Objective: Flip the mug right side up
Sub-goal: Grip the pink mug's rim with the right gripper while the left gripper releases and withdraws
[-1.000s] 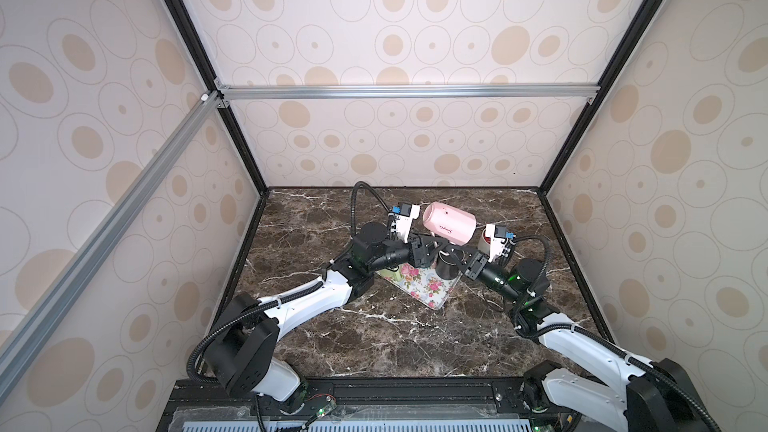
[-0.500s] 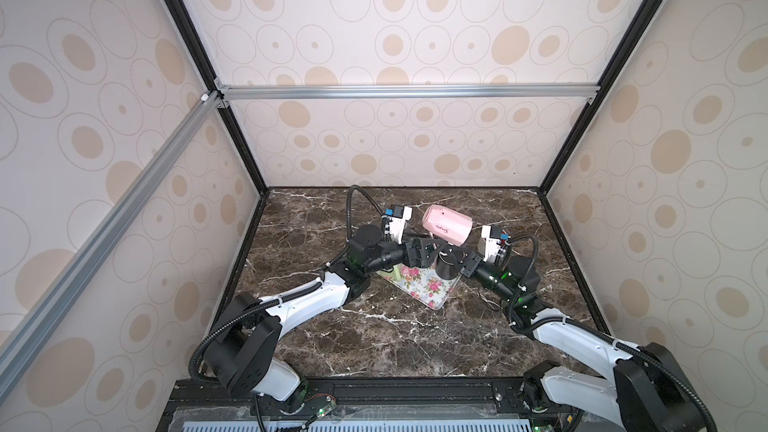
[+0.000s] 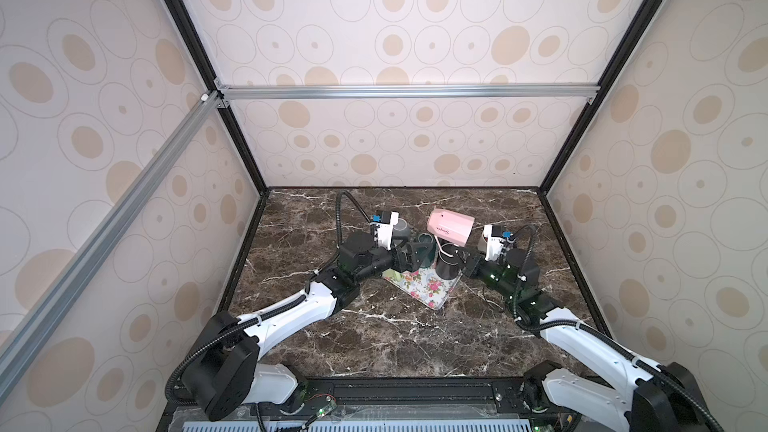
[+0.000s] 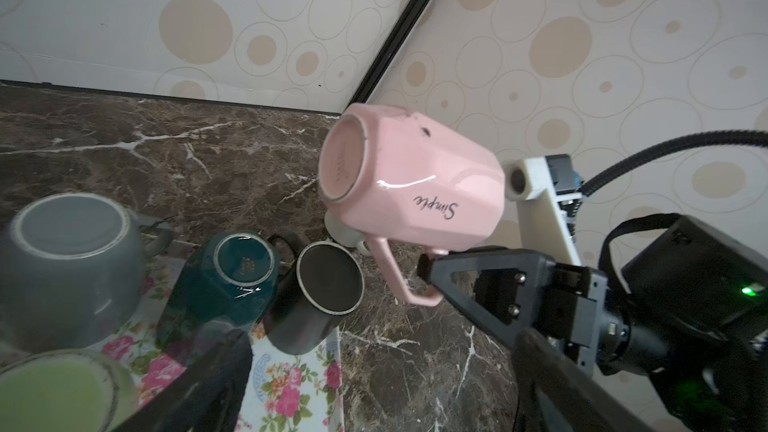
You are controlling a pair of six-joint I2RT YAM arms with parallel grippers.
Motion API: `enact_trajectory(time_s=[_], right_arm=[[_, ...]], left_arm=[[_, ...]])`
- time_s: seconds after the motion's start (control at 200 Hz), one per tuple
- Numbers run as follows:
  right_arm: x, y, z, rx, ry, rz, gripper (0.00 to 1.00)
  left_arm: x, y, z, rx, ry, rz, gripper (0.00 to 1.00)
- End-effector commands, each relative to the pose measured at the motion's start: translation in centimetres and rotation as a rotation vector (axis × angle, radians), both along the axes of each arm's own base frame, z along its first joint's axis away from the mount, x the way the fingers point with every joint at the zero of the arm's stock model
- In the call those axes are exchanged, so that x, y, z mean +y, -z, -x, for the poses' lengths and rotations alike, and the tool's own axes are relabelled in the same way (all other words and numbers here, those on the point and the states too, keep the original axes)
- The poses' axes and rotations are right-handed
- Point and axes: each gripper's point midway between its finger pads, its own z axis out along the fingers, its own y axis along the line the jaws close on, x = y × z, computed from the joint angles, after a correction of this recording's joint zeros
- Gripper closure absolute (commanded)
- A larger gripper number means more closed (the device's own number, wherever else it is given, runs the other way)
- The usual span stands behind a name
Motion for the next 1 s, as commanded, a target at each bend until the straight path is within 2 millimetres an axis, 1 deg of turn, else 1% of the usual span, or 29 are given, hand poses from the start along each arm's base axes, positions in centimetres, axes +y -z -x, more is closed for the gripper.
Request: enact_trajectory(time_s=[0.0, 0.065, 0.24, 0.34, 0.44, 0.52, 0.575, 0.65, 0.71, 0.76, 0.82, 0.86, 0.915, 0.995], right_arm=[[-1.7, -5.5, -0.3, -0.155, 0.084, 0.066, 1.0], [-2.9, -6.1, -0.3, -0.149, 0.133, 0.145, 1.0], [-6.7, -6.8, 0.1, -0.075, 0.273, 0.37, 1.0], [-8.8, -7.1, 0.7, -0.025, 0.339, 0.467, 1.0], [-10.7, -7.4, 1.2, 0.011, 0.407, 0.529, 1.0], [-11.2, -7.5, 1.5, 0.013, 0.422, 0.554, 1.0], [-10.9, -7.6, 1.5, -0.008, 0.4, 0.559, 1.0], [-11.5, -7.4, 1.4, 0.007, 0.423, 0.573, 1.0], [-11.8, -7.1, 1.3, 0.024, 0.429, 0.591, 1.0], [-11.9, -7.0, 1.2, 0.023, 0.433, 0.593, 1.0], [-12.1, -7.0, 1.1, 0.023, 0.447, 0.598, 1.0], [-12.4, -7.1, 1.1, 0.029, 0.463, 0.606, 1.0], [-13.2, -7.1, 1.0, 0.047, 0.497, 0.629, 1.0], [-14.9, -7.0, 0.9, 0.121, 0.565, 0.684, 1.0]], left_arm=[[1.6, 0.3, -0.3, -0.046, -0.055, -0.06, 0.02], [2.1, 0.6, -0.1, -0.052, -0.075, -0.073, 0.02], [3.6, 1.7, 0.5, -0.083, -0.117, -0.091, 0.02], [4.4, 2.9, 0.6, -0.09, -0.145, -0.118, 0.02], [5.5, 4.1, 0.8, -0.109, -0.184, -0.126, 0.02], [5.8, 4.9, 1.2, -0.141, -0.182, -0.143, 0.02], [5.2, 4.8, 1.8, -0.164, -0.133, -0.119, 0.02], [4.0, 4.1, 2.8, -0.196, -0.048, -0.052, 0.02], [3.7, 4.5, 3.2, -0.188, -0.022, -0.043, 0.02], [3.9, 5.1, 3.1, -0.177, -0.032, -0.058, 0.02], [4.6, 5.8, 2.9, -0.167, -0.071, -0.07, 0.02], [5.0, 5.9, 3.0, -0.171, -0.086, -0.075, 0.02], [5.4, 5.9, 3.0, -0.18, -0.106, -0.081, 0.02], [6.1, 5.9, 2.9, -0.19, -0.141, -0.087, 0.02]])
